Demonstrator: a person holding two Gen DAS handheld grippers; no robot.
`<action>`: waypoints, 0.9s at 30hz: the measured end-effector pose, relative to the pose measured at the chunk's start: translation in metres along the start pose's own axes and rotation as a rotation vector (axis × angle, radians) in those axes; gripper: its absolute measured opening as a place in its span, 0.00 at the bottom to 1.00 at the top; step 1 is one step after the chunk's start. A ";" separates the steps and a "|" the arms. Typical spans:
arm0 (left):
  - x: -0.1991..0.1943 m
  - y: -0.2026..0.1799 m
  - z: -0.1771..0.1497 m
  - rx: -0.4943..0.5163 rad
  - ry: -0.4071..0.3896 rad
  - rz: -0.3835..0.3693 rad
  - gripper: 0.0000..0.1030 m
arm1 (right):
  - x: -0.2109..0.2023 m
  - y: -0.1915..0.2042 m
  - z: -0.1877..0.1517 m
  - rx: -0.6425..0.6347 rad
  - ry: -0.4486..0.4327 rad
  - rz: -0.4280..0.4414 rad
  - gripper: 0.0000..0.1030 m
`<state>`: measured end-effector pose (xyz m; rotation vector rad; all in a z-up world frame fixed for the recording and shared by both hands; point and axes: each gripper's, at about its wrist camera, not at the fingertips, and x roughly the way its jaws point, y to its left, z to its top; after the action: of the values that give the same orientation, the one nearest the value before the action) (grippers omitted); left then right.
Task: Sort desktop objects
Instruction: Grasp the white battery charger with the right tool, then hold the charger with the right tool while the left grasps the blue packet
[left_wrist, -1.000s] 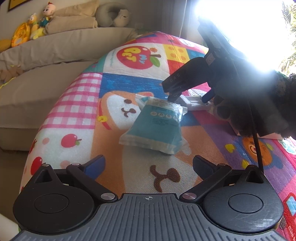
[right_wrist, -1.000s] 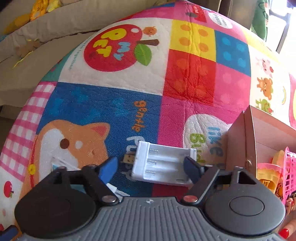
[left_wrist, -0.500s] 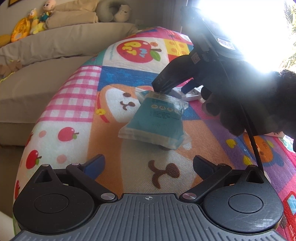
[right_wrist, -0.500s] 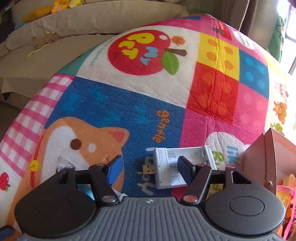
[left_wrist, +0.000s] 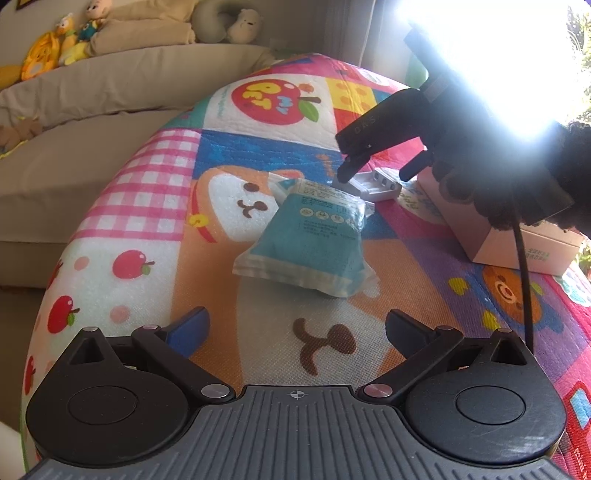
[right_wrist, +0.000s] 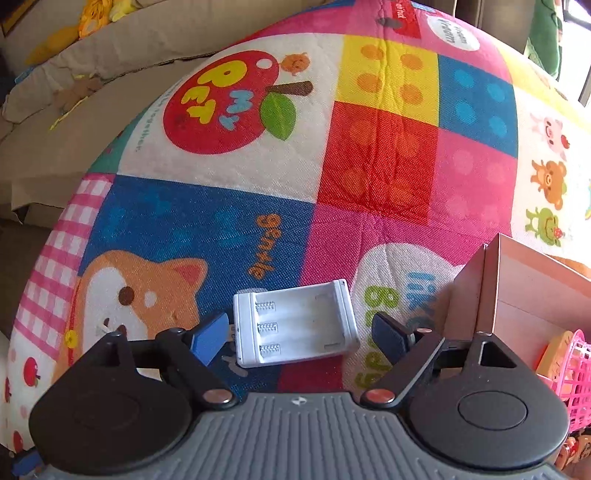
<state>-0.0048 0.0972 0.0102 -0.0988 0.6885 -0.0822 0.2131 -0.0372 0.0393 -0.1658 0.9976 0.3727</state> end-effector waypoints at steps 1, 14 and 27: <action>0.000 0.000 0.000 0.001 0.000 0.000 1.00 | 0.003 0.004 0.000 -0.025 -0.006 0.001 0.89; 0.000 0.002 0.000 -0.010 0.001 -0.012 1.00 | 0.031 0.013 0.017 0.036 0.075 -0.023 0.82; 0.001 -0.001 -0.001 0.010 0.007 0.004 1.00 | -0.101 -0.012 -0.050 0.013 -0.153 0.241 0.77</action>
<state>-0.0050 0.0960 0.0090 -0.0870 0.6955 -0.0819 0.1297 -0.0866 0.0974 -0.0040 0.8699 0.5902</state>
